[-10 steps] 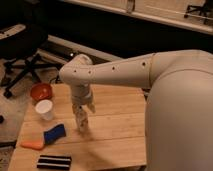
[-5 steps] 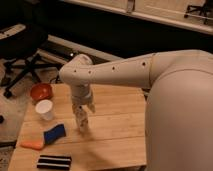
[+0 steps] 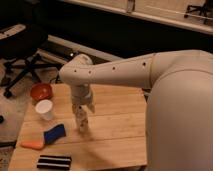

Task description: Pick up the ceramic cup

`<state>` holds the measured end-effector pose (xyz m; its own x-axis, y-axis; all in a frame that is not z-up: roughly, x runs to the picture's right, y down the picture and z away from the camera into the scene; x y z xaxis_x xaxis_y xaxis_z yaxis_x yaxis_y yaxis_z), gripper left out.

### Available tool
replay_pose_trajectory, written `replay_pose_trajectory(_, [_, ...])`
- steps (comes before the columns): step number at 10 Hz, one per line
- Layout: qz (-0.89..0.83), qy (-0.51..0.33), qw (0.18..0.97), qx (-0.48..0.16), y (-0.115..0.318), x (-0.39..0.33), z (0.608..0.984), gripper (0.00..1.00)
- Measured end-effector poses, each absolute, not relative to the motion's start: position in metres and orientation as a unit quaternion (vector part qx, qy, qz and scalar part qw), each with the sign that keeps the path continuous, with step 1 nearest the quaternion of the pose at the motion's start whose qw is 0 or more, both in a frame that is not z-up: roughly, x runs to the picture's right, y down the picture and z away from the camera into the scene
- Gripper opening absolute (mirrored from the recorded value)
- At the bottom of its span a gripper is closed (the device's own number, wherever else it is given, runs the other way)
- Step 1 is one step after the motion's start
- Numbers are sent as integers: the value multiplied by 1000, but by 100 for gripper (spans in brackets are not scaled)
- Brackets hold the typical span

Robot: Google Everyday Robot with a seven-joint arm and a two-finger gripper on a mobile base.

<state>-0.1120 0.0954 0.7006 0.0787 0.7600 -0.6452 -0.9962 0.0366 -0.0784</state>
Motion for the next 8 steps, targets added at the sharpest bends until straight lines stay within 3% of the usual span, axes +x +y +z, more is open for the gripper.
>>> replay_pose_trajectory(6, [626, 167, 724, -239, 13, -145, 675, 65])
replay_pose_trajectory(8, [605, 148, 745, -239, -10, -167, 683, 65])
